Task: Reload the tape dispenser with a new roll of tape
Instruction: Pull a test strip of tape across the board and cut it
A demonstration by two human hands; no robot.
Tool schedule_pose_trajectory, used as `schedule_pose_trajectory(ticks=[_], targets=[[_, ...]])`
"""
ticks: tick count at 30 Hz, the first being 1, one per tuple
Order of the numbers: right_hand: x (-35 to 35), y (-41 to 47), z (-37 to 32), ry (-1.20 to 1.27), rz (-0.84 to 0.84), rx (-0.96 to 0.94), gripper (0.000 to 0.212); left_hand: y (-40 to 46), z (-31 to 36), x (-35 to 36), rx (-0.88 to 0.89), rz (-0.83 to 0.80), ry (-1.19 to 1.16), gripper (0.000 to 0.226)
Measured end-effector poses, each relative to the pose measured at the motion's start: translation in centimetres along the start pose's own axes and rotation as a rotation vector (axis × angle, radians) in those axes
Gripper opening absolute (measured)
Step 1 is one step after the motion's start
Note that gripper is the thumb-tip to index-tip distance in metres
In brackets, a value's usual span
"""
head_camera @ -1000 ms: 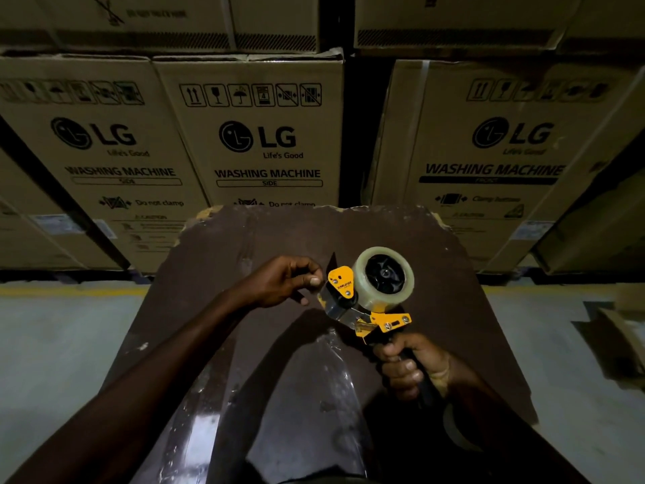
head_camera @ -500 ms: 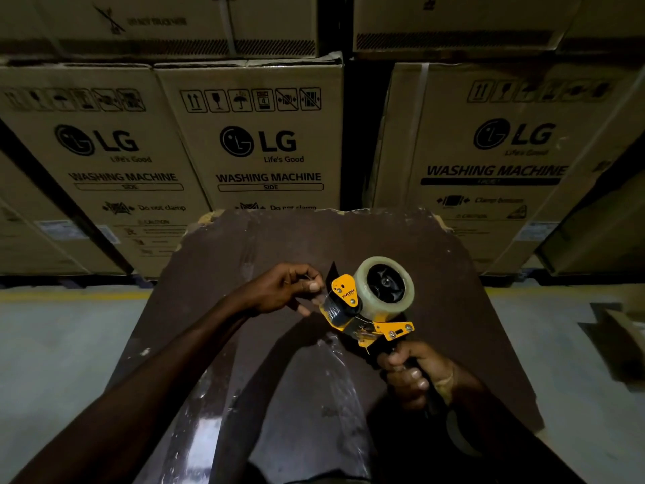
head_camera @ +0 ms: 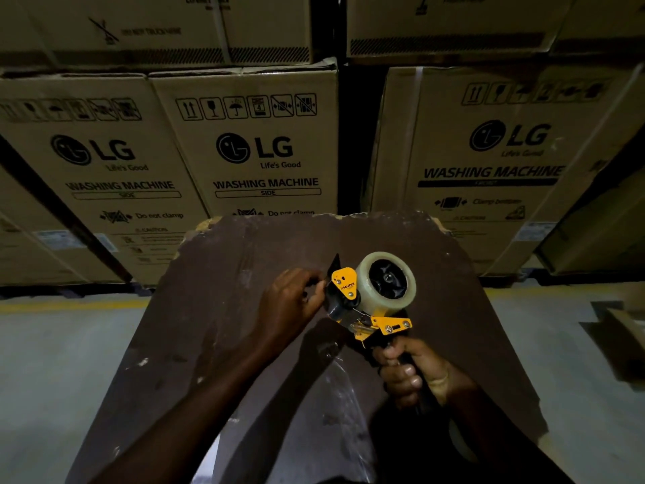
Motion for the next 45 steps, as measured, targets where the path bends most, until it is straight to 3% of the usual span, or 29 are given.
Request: schedule_pose_trajectory(ticks=[4, 10, 21, 28, 45], targets=[[0.0, 0.3, 0.2, -0.008, 0.026, -0.038, 0.015, -0.5, 1.0, 0.2, -0.094, 0.154, -0.067, 0.003], [0.0, 0.8, 0.2, 0.040, 0.021, -0.072, 0.017, -1.5, 2.1, 1.5, -0.162, 0.272, -0.270, 0.016], [1.1, 1.7, -0.6, 0.067, -0.010, -0.117, 0.020, -2.3, 3.4, 3.0, -0.227, 0.127, -0.371, 0.051], [1.3, 1.7, -0.8, -0.002, 0.005, -0.108, 0.016, -1.9, 2.6, 2.1, -0.254, 0.119, -0.440, 0.043], [-1.4, 3.0, -0.7, -0.040, 0.232, -0.098, 0.034, -1.8, -0.9, 3.0, -0.326, 0.135, -0.365, 0.033]])
Point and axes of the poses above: each hand's wrist, its own y-axis towards the middle knuckle, its own x-axis out of the palm, z = x × y, the point moved 3 cm from there along y, towards the middle knuckle, and after that the axes turned 13 degrees about -z, right-handed, at the moved point
